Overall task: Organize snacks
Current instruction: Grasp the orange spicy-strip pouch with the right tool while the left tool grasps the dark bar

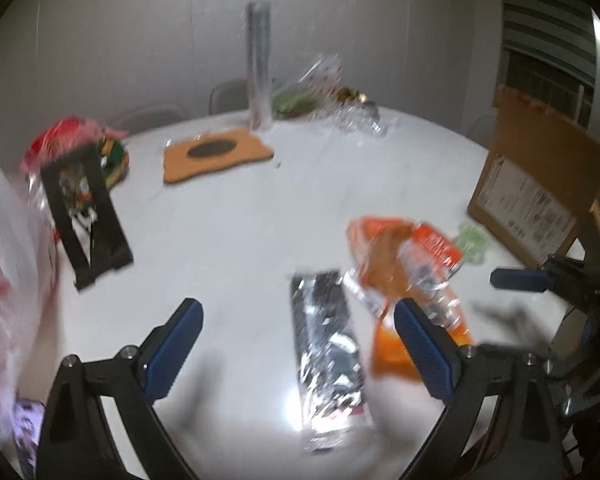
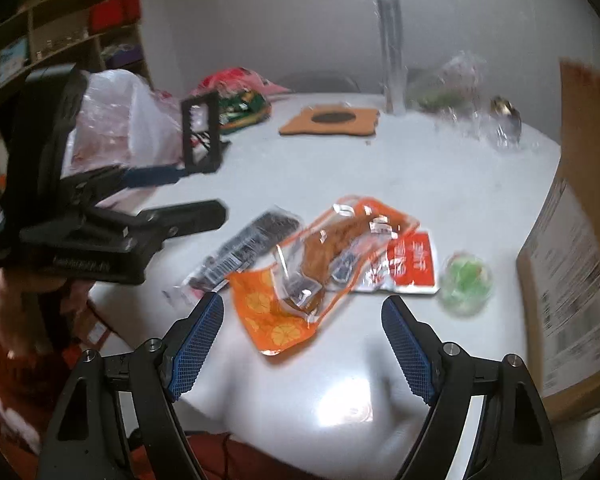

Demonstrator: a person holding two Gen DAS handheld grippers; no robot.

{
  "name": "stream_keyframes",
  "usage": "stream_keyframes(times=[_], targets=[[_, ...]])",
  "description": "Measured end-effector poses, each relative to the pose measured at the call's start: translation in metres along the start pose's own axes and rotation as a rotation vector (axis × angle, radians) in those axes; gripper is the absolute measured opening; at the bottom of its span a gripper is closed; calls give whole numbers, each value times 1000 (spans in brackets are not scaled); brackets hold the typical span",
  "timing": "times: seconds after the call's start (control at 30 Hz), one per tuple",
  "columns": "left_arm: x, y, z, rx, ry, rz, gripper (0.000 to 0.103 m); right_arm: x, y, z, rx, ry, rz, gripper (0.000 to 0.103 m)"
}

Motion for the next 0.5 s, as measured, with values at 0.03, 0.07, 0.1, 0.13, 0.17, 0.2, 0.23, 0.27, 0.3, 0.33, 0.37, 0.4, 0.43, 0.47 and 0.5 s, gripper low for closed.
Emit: stream_keyframes(times=[0.03,0.07,0.1,0.13,0.17,0.2,0.23,0.27,0.3,0.33,0.37,0.4,0.43,0.47,0.5], targets=[[1,2,2,-1,-5,5,95,3,1,1,11,-1,12,79],[5,2,7,-1,-12,18,95,6,4,1,24,2,26,79],[7,2,8,-1,-15,24,95,8,6,0,32,5,40,79],[9,2,11,-2,-20,32,93,10,9,-1,42,7,61,79],[11,4,15,-3,-24,46,90,8,10,-2,45,8,74,80],[14,3,17,-3,-28,58,88,8,12,-2,48,9,87,80],[15,6,20,-3,-35,77,85,9,14,-2,52,12,100,79],[18,9,23,3,-46,98,81,11,17,-3,58,16,113,79],[19,10,24,10,-52,104,80,10,18,-2,64,18,123,79],[19,11,26,14,-55,104,76,9,21,-3,69,19,131,79],[21,12,27,23,-58,107,71,9,22,-3,74,20,137,80],[21,13,28,28,-60,108,68,9,24,-4,82,20,139,79],[22,14,29,38,-63,109,64,9,25,-5,86,20,138,79],[23,14,30,47,-67,111,60,9,25,-6,93,22,133,79],[24,14,31,53,-72,112,57,10,24,-7,98,22,128,79]])
Point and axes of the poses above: each gripper's, at about its wrist camera, not at the fingertips, and x roughly the way its jaws point, y to its right, z to its underside, the point moved 7 cm from there along x, roughly the way its jaws point, and after that the axes turned 1 degree about x, right-handed, at the moved point
